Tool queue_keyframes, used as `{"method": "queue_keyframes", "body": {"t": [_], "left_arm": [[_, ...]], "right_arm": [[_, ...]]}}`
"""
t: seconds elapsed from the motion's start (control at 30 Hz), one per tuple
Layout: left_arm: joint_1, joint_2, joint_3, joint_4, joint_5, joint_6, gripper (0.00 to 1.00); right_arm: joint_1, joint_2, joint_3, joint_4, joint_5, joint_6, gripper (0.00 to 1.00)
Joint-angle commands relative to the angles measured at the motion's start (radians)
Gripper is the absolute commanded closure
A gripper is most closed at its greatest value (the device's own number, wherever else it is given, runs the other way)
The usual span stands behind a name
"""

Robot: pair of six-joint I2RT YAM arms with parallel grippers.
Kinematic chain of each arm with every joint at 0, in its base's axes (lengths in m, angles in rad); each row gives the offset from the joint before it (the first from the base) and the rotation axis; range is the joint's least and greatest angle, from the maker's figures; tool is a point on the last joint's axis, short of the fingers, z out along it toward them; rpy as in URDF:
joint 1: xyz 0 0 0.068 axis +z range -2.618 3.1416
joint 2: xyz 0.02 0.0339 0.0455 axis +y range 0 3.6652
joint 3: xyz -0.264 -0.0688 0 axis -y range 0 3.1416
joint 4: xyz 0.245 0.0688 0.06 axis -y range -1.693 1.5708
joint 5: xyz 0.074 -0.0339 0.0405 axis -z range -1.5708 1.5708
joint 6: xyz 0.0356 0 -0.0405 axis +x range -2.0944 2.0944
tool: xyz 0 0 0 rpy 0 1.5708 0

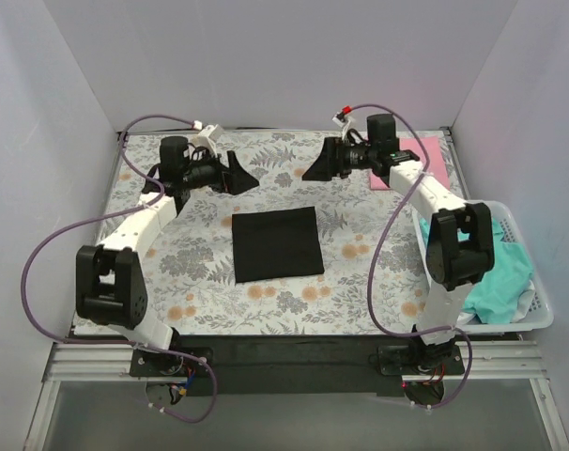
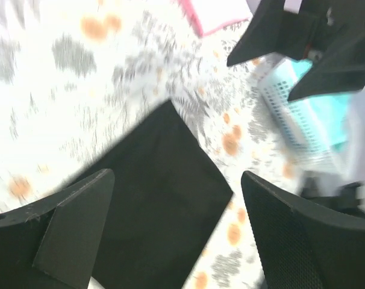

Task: Fold and stack the t-shirts
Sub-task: Neatly place the folded tshirt to the corner

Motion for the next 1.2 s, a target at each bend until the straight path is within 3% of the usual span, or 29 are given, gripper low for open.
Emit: {"method": "queue_keyframes", "body": {"t": [0.0, 0.1, 0.27, 0.33, 0.53, 0.83, 1.17], "left_arm": [[-0.116, -0.149, 0.017, -0.223, -0.228, 0.417, 0.14], [-0.247, -0.231, -0.040, -0.235, -0.357, 0.594, 0.14], [-0.580, -0.257, -0.172, -0.198, -0.595, 0.773, 0.21], [-0.703, -0.245, -0.229, -0.137, -0.658, 0.841, 0.29], [-0.892, -0.173, -0.333, 0.111, -0.739, 0.967, 0.53], [-0.973, 0.010, -0.356, 0.305, -0.776, 1.082, 0.63], [-0.976, 0.139, -0.315, 0.340, -0.837, 1.076, 0.69]], "right_arm": [[-0.017, -0.107, 0.009, -0.174, 0.151, -0.133, 0.02], [-0.025, -0.168, -0.036, -0.236, 0.274, -0.162, 0.02], [-0.040, -0.276, -0.149, -0.348, 0.418, -0.194, 0.02], [-0.048, -0.323, -0.188, -0.377, 0.429, -0.197, 0.02], [-0.057, -0.423, -0.340, -0.411, 0.409, -0.162, 0.02], [-0.066, -0.454, -0.435, -0.402, 0.398, -0.122, 0.02], [-0.088, -0.415, -0.467, -0.391, 0.344, -0.094, 0.02]]}}
